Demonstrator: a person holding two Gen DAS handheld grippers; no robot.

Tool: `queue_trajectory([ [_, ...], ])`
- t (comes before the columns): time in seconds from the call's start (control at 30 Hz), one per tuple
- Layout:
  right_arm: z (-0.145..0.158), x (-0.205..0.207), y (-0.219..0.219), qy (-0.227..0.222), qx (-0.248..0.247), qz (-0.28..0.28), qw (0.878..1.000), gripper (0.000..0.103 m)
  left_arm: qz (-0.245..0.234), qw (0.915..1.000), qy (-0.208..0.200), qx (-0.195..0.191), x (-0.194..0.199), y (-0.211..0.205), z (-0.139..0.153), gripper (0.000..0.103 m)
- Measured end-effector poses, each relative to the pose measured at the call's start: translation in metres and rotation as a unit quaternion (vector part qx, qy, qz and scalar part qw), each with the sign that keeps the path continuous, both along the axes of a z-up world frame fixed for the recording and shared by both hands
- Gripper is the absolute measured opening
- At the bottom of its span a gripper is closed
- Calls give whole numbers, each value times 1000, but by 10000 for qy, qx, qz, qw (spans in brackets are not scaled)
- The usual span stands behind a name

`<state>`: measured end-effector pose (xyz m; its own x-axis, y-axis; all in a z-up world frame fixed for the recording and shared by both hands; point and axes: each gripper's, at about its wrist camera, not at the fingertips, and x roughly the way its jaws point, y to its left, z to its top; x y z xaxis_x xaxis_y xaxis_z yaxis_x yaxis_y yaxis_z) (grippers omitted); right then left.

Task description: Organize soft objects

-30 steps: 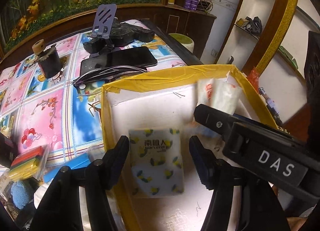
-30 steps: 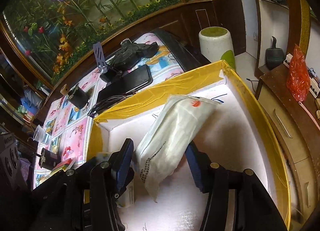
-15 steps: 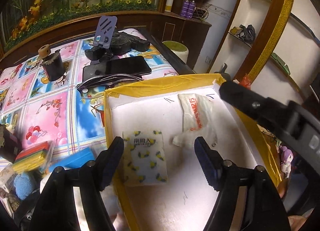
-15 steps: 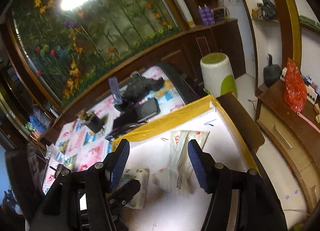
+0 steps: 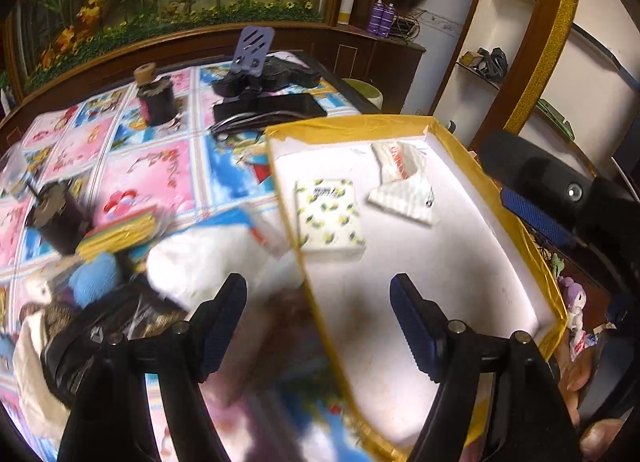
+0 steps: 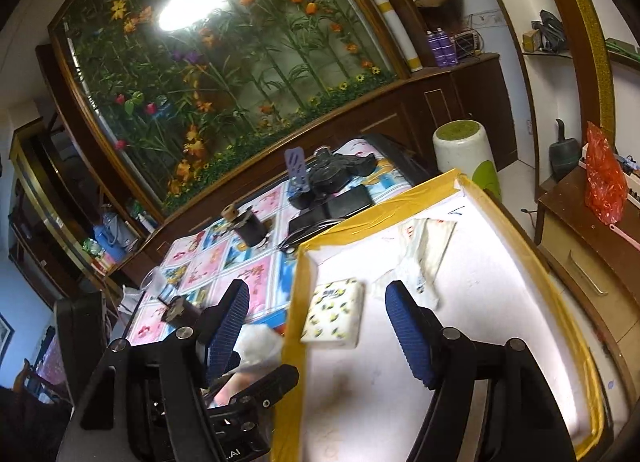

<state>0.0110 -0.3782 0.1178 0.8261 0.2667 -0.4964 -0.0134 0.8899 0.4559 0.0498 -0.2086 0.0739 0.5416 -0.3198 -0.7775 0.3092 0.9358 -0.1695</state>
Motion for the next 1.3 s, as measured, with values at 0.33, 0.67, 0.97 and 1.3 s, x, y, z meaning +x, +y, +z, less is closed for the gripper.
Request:
queue_trajectory([
  [0.33, -5, -34, 76, -71, -178, 763, 9969, 75, 285, 9994, -138, -107, -53, 85, -3, 73],
  [0.67, -49, -48, 164, 163, -631, 1673, 9837, 75, 820, 9951, -547, -39, -117, 193, -9, 73],
  [0.97, -80, -46, 193, 346, -808, 2013, 9756, 75, 1584, 9872, -139, -143, -104, 246, -39, 73],
  [1.3, -85, -41, 184, 394, -434, 2086, 9762, 75, 1430, 9896, 79, -97, -83, 223, -51, 13],
])
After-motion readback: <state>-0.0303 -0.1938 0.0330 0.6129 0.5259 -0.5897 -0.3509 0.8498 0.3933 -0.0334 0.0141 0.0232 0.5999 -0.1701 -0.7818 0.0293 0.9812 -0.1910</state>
